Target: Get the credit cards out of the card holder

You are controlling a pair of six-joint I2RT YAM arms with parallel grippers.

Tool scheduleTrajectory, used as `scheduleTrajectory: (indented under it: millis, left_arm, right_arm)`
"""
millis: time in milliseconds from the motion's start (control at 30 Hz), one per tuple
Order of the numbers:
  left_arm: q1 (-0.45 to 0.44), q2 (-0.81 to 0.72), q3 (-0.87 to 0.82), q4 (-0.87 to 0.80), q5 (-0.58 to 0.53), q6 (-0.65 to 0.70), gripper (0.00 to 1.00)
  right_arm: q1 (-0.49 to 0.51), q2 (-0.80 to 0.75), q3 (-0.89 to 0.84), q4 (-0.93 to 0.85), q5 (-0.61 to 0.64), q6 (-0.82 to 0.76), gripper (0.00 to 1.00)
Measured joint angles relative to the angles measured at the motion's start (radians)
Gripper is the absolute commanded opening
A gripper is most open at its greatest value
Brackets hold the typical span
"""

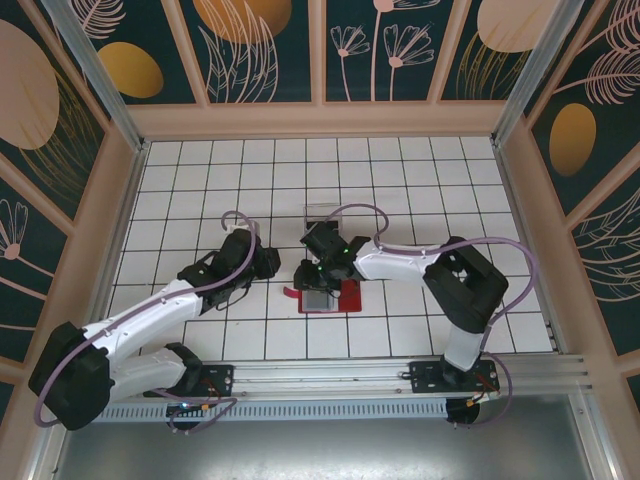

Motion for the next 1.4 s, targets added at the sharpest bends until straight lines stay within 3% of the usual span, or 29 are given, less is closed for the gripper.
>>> scheduleTrajectory:
  millis: [400, 1033, 1400]
  left_arm:
    - [0.0, 0.056, 0.003, 0.0, 0.042, 0.033, 0.38]
    - [0.0, 0.12, 0.02, 0.043, 0.109, 0.033, 0.35]
    - [-0.008, 0.208, 0.072, 0.053, 0.218, 0.041, 0.29]
  right_arm:
    - [0.012, 0.017, 0.027, -0.087, 0.065, 0.003, 0.36]
    - [0.071, 0.031, 0.164, -0.455, 0.369, 0.003, 0.49]
    - [0.073, 0.027, 0.15, -0.53, 0.446, 0.028, 0.49]
